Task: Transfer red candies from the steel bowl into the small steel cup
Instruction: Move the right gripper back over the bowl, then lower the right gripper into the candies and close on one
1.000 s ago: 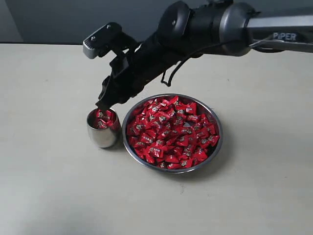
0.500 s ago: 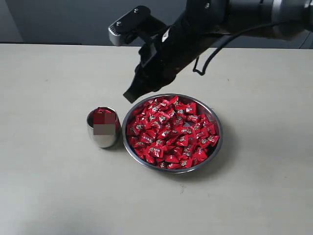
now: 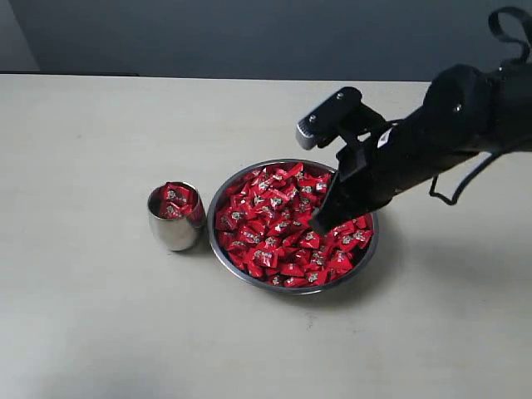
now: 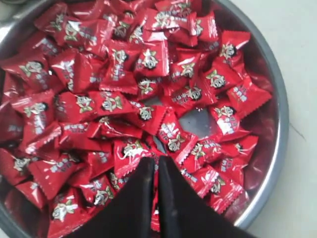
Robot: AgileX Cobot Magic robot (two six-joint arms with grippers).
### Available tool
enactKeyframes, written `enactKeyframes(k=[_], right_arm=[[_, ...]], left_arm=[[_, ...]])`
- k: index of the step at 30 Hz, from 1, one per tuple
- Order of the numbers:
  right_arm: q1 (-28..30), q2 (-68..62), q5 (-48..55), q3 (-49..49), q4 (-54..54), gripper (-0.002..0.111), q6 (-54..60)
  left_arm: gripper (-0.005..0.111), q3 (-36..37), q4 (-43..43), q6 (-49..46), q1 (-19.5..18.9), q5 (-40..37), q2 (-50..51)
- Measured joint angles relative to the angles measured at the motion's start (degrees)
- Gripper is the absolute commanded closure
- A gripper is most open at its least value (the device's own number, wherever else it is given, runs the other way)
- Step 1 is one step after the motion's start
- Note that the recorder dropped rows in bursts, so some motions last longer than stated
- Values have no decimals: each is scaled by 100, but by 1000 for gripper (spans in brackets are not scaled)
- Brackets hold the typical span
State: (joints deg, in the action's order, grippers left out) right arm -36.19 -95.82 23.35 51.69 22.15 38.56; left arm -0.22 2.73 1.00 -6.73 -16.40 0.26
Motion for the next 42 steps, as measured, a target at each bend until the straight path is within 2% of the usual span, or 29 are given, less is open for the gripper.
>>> enactKeyframes(k=[8, 18, 27, 29, 35, 37, 42], right_arm=[[0, 22, -668, -621, 0, 104, 12], [0, -163, -841, -653, 701, 104, 12], [0, -395, -1394, -653, 746, 103, 125], [0, -395, -1417, -653, 746, 98, 147], [-204, -395, -1428, -570, 809, 65, 164], [-317, -395, -1441, -506, 752, 63, 164], [-437, -395, -1453, -422, 272, 72, 206]], left_arm=[[106, 0, 0, 0, 0, 0, 0], [106, 0, 0, 0, 0, 0, 0], [106, 0, 0, 0, 0, 0, 0], [106, 0, 0, 0, 0, 0, 0], [106, 0, 0, 0, 0, 0, 0], [106, 0, 0, 0, 0, 0, 0], [106, 0, 0, 0, 0, 0, 0]])
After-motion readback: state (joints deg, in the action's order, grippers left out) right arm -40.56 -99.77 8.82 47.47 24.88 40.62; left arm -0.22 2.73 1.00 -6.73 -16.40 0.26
